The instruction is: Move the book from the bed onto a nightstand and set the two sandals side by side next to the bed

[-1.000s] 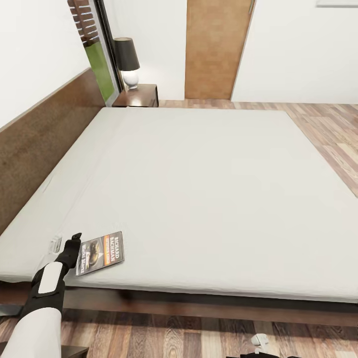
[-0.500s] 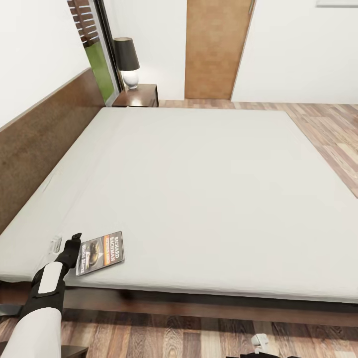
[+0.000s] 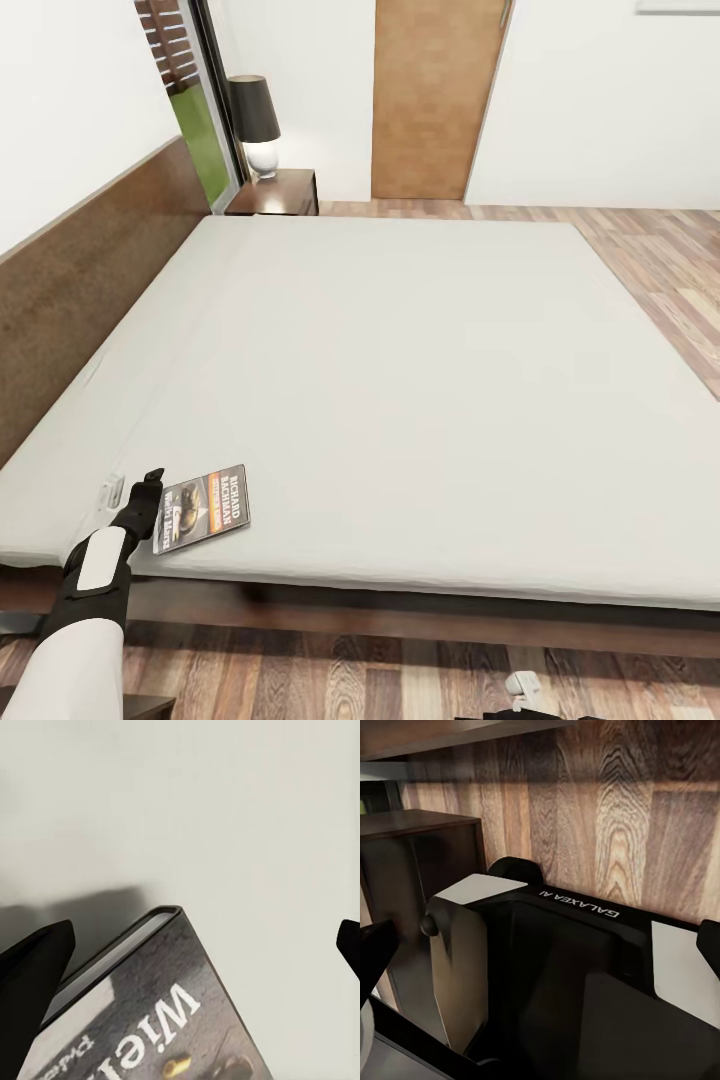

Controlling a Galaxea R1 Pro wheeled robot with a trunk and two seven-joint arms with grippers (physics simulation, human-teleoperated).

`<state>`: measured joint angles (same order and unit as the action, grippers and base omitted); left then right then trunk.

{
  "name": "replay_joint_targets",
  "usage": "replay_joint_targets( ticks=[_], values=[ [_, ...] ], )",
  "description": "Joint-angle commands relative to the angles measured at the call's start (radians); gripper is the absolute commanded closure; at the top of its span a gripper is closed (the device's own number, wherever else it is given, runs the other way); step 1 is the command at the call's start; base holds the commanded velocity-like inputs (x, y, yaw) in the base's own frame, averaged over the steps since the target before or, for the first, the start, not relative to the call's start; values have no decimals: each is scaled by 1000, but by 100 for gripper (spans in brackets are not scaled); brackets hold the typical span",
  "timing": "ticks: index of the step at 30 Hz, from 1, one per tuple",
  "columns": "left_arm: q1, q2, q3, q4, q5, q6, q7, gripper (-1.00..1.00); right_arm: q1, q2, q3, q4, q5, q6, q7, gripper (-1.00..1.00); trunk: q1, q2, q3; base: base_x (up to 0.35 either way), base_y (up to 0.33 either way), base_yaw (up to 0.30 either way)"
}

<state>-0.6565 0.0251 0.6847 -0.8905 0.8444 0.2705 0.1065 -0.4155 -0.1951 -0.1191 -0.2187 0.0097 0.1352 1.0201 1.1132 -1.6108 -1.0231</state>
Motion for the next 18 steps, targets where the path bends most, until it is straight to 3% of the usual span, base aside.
replay_joint_targets(
  ticks=[1,12,15,18],
  values=[
    [0,-1,1,-1,13,9,9,-100,0,0,-7,-1,1,10,5,-100,0,0,-1,0,0,0],
    [0,-1,-4,-2,12,9,9,-100,0,0,-7,-1,1,10,6,-100,0,0,-1,0,0,0],
    [0,1,-20,-6,12,9,12,-100,-1,0,-7,-1,1,10,5,-100,0,0,-1,0,0,0],
    [0,5,-58,-28,12,11,14,-100,0,0,-7,-1,1,10,5,-100,0,0,-1,0,0,0]
  ],
)
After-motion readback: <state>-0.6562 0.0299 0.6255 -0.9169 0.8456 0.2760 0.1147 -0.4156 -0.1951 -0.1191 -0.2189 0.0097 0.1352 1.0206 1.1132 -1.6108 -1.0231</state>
